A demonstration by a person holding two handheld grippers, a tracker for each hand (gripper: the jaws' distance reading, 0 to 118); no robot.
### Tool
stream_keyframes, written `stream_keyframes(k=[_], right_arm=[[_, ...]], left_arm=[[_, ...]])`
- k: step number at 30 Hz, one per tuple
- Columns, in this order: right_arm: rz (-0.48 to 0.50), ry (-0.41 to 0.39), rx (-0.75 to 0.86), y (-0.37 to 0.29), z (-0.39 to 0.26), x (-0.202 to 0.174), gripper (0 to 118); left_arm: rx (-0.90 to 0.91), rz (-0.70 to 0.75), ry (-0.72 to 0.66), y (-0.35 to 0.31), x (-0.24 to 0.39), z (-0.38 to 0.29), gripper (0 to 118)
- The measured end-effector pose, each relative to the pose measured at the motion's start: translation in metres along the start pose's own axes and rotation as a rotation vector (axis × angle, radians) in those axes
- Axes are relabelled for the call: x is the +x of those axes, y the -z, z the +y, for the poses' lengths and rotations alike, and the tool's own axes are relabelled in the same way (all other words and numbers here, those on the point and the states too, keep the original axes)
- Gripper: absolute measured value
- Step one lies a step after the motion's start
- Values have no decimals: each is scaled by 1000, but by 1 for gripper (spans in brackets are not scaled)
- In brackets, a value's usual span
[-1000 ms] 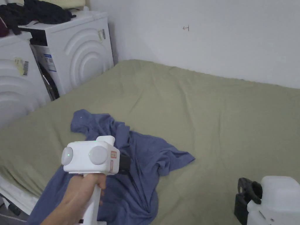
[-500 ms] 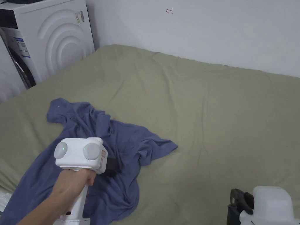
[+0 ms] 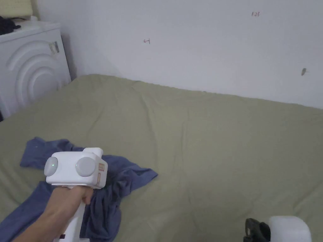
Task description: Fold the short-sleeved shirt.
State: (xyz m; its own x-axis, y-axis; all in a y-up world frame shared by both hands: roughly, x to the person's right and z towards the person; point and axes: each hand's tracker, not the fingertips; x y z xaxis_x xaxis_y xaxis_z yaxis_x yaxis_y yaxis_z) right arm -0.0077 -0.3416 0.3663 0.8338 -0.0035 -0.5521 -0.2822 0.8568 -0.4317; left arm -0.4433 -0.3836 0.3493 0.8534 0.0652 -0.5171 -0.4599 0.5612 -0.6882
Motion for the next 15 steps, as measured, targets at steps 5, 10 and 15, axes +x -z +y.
stream_keyframes(k=[5,10,15], right_arm=[[-74,29,20,-23,-2,32,0],[-165,68,29,-44,-7,70,0],[-241,121,33,-58,-13,108,0]], left_arm=[[37,-122,98,-5,96,26,0],[50,-272,230,-12,218,44,0],[70,-432,324,-31,333,45,0]])
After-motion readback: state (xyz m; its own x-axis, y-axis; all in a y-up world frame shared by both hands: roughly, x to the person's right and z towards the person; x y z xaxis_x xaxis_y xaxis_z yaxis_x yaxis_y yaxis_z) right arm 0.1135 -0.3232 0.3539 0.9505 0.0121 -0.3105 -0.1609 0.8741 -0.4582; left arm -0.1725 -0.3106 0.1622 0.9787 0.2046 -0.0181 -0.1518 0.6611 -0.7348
